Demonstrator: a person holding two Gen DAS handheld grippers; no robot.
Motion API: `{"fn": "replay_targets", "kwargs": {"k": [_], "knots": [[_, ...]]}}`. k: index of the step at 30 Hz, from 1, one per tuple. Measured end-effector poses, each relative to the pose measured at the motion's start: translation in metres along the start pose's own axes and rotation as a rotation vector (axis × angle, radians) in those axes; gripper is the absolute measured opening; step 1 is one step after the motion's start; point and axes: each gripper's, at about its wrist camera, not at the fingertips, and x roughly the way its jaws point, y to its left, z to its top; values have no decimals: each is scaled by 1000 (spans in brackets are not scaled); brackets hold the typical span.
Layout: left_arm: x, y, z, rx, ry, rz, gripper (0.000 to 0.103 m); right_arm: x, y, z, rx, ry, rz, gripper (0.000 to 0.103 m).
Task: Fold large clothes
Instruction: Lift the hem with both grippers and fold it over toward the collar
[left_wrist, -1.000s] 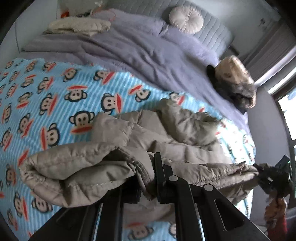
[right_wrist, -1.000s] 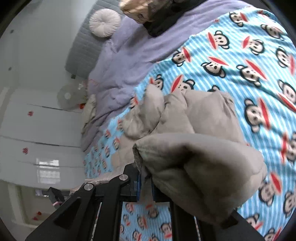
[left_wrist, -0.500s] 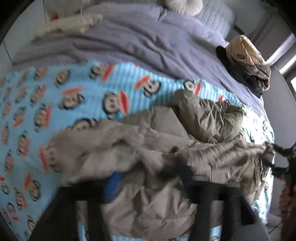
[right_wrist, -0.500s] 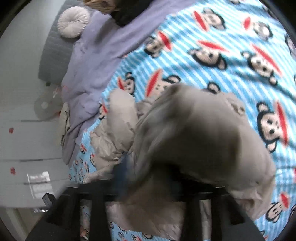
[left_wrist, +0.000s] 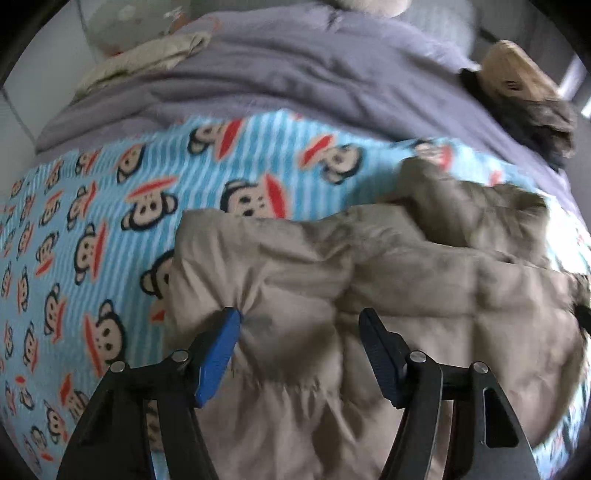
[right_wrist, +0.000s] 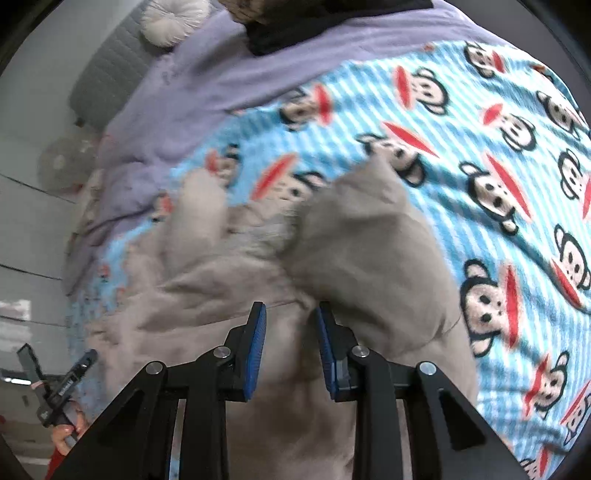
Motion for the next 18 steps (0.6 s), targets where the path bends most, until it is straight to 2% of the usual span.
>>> {"fn": "replay_targets", "kwargs": {"k": [5,12,16,18], "knots": [[39,-4,13,-22,-16,38,69,30,-14,17,70,-34,-22,24],[65,-11,27,-5,-20,17,70,67,-15,39,48,-53,-96,20],[50,-7,34,-10,-21,5,70,69,-13,42,14,-44,-124,20],[27,6,35,-31,-96,-5,70,56,-2,43,-32,-55,-158,21]]}}
